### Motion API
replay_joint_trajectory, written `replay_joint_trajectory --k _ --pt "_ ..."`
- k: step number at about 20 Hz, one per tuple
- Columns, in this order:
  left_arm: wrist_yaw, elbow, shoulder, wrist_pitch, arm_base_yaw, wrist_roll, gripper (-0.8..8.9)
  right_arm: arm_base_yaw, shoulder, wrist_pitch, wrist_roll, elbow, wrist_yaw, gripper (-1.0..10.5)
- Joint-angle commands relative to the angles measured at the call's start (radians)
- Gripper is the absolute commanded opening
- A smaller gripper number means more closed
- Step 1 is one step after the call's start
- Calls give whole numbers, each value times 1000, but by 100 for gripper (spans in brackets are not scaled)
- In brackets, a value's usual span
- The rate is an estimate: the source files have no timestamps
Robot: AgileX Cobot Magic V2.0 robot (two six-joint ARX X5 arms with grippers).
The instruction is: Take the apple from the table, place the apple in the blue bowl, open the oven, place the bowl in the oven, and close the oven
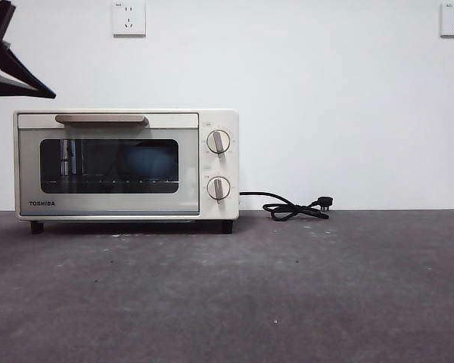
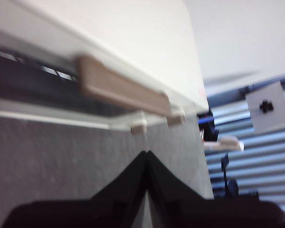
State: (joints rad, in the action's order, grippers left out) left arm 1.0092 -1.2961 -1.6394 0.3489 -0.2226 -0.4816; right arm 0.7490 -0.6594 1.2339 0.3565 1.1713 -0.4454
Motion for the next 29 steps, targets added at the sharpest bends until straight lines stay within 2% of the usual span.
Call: replay_joint_trajectory --k 1,7,10,13,15,21,22,25,29 --pt "6 1 66 93 23 171 -8 3 1 14 11 -9 0 62" --pt "-50 1 294 456 83 500 -5 3 1 77 11 -9 0 62" --pt "-220 1 431 596 119 572 -5 3 1 87 11 -9 -1 62" --pt "-439 1 582 676 184 589 -6 3 1 87 11 -9 -1 62" --pt "-515 1 689 702 229 586 -5 3 1 87 11 -9 -1 62" --pt "-476 1 914 787 262 534 -4 3 1 87 11 -9 -1 62" --pt "-483 0 930 786 262 542 -4 3 1 87 11 -9 -1 62" --pt "-549 -2 939 780 261 636 -4 3 1 87 11 -9 -1 62" --pt "-565 -1 899 760 264 661 -4 3 1 87 11 -9 -1 62"
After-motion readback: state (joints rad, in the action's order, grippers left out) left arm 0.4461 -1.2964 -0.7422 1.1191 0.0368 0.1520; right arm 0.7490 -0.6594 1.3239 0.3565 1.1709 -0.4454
